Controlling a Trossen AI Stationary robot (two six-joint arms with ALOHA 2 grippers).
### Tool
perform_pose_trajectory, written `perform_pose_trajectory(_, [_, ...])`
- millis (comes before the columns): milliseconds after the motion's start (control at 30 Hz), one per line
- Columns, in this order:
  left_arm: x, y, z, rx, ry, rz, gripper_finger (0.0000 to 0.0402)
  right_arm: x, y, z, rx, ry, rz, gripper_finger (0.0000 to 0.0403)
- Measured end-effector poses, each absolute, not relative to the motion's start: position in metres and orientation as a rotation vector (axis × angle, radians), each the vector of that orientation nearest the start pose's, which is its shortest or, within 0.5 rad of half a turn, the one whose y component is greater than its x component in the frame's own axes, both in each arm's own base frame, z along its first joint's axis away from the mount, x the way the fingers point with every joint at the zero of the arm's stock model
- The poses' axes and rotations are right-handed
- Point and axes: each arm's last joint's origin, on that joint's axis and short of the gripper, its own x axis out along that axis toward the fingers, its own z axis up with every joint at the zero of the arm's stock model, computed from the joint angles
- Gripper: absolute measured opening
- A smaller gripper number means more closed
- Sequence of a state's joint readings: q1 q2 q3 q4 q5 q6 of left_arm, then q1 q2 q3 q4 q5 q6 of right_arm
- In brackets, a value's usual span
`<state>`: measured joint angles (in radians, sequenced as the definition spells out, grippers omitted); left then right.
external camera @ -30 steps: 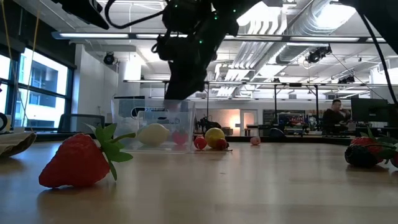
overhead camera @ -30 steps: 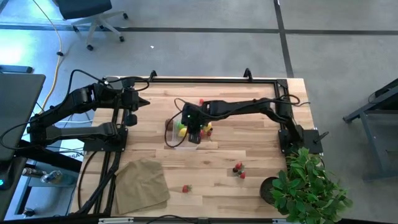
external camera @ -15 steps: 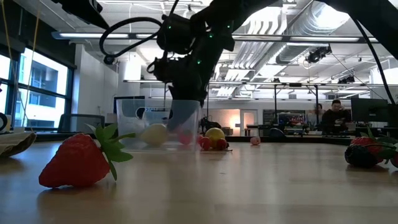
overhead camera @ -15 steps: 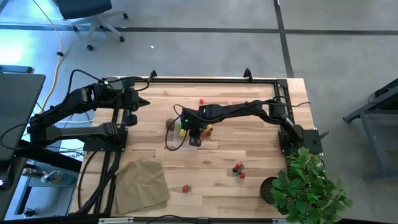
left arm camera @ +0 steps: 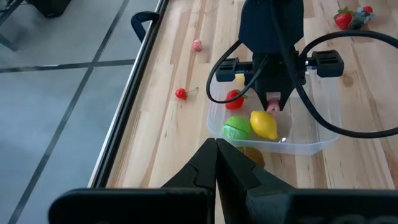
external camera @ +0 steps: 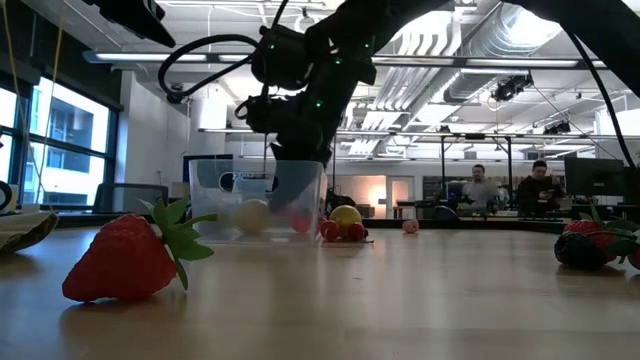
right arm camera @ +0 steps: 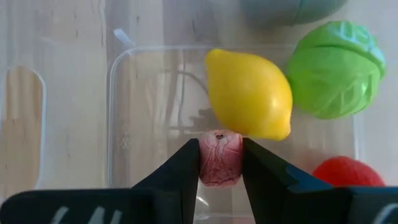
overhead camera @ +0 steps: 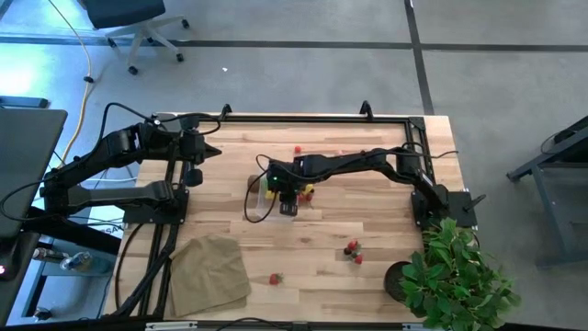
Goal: Pick and placing Produce into tupperware
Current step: Put the peach into the transparent bin
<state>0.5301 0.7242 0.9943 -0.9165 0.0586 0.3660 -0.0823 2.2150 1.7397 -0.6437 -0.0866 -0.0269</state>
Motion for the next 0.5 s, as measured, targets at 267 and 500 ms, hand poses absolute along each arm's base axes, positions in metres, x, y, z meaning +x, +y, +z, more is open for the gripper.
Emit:
perform_pose_trajectory(267, [0.104,0.0589,0.3434,0.159,0.696,0.333,0.0001,0.466,-0.0362,0.1698,0.066,1.098,0.014,0.0137])
perform_pose_trajectory(500, [0.1041,0.059,0.3434,0.159,0.696,0.333,0.0001,0.4657,-0.0371,0.1698,0.067,1.1,0.013,0.0174])
